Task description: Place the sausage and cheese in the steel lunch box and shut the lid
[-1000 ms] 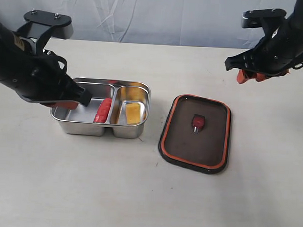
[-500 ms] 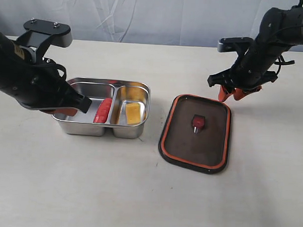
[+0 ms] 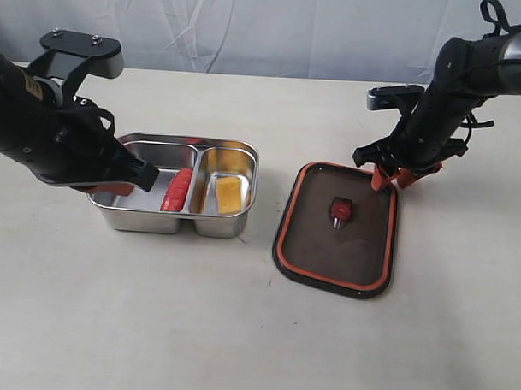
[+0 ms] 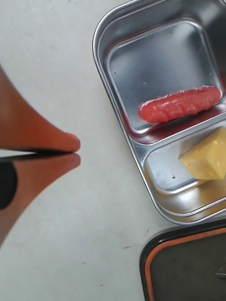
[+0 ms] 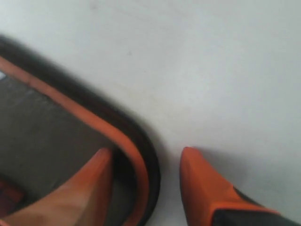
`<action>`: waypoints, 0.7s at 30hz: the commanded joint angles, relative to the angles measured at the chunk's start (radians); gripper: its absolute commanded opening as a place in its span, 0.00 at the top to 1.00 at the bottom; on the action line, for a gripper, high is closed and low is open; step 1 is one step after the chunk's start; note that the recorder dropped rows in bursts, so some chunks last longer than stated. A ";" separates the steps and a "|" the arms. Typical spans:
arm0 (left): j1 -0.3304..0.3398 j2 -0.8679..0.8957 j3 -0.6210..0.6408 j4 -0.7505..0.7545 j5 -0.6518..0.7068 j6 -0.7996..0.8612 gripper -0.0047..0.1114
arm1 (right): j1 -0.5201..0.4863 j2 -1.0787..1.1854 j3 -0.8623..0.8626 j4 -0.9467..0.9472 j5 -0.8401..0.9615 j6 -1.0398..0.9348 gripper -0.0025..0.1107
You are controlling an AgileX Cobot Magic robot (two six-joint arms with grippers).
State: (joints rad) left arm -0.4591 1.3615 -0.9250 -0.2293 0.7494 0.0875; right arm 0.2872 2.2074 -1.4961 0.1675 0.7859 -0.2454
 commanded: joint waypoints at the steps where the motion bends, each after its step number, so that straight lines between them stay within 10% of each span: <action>1: 0.001 -0.012 0.002 -0.001 -0.011 0.001 0.96 | -0.007 0.025 -0.005 -0.005 -0.009 -0.015 0.69; 6: 0.001 -0.012 0.002 0.006 -0.009 0.001 0.96 | -0.007 0.041 -0.005 -0.005 -0.010 -0.015 0.98; 21: 0.001 -0.012 0.002 0.064 -0.015 -0.032 0.88 | -0.007 -0.054 -0.005 -0.117 0.118 -0.013 0.99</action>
State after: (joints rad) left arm -0.4591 1.3615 -0.9250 -0.1822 0.7471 0.0645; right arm 0.2826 2.1973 -1.5060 0.0795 0.8831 -0.2548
